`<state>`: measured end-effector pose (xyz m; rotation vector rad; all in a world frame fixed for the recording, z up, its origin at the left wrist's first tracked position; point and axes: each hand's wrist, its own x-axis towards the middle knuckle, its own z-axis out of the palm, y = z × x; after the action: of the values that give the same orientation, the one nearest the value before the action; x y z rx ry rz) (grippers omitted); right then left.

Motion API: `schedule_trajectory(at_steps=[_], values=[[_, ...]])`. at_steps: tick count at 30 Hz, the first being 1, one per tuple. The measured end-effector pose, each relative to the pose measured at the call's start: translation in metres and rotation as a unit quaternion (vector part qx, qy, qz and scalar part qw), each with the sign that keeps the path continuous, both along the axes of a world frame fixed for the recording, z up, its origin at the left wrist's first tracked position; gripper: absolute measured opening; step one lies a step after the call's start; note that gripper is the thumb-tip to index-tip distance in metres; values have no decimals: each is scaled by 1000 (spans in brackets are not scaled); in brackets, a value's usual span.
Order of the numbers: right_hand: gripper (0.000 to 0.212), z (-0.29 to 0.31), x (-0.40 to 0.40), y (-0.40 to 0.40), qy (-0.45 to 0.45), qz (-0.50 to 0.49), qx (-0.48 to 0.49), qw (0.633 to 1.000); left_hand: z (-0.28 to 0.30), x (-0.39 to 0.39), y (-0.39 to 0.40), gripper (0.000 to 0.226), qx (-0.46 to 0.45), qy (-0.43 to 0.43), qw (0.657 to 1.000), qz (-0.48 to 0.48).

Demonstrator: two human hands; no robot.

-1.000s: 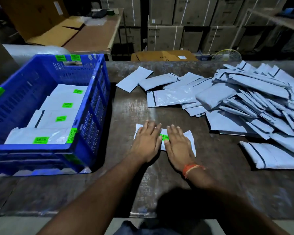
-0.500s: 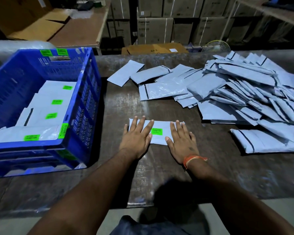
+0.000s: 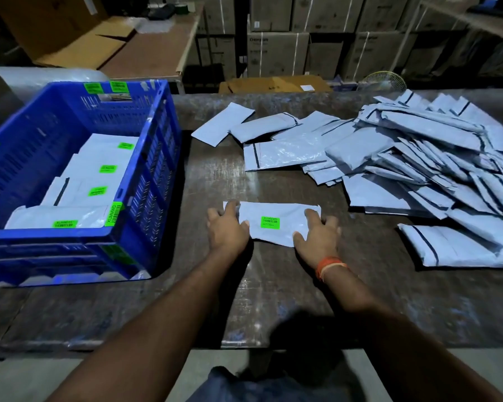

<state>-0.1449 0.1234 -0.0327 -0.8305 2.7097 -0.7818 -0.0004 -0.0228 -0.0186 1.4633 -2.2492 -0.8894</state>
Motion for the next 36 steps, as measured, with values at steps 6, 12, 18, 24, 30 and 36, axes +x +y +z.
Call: schedule_trajectory(at_steps=[6,12,18,24,30,36], values=[[38,13,-31,-8,-313,-20,-261,913,8,-5,-25,23,217,205,953,47],[28,49,-62,-32,-376,-2,-328,866,84,-9,-52,19,276,287,917,30],[27,116,-59,-82,-382,89,-374,840,157,11,-100,13,213,307,927,47],[33,186,-21,-145,-321,212,-341,858,216,69,-155,16,146,312,936,71],[21,222,61,-247,-239,244,-306,889,228,152,-244,21,73,298,947,98],[17,220,137,-349,-131,198,-219,946,202,211,-347,7,43,267,950,155]])
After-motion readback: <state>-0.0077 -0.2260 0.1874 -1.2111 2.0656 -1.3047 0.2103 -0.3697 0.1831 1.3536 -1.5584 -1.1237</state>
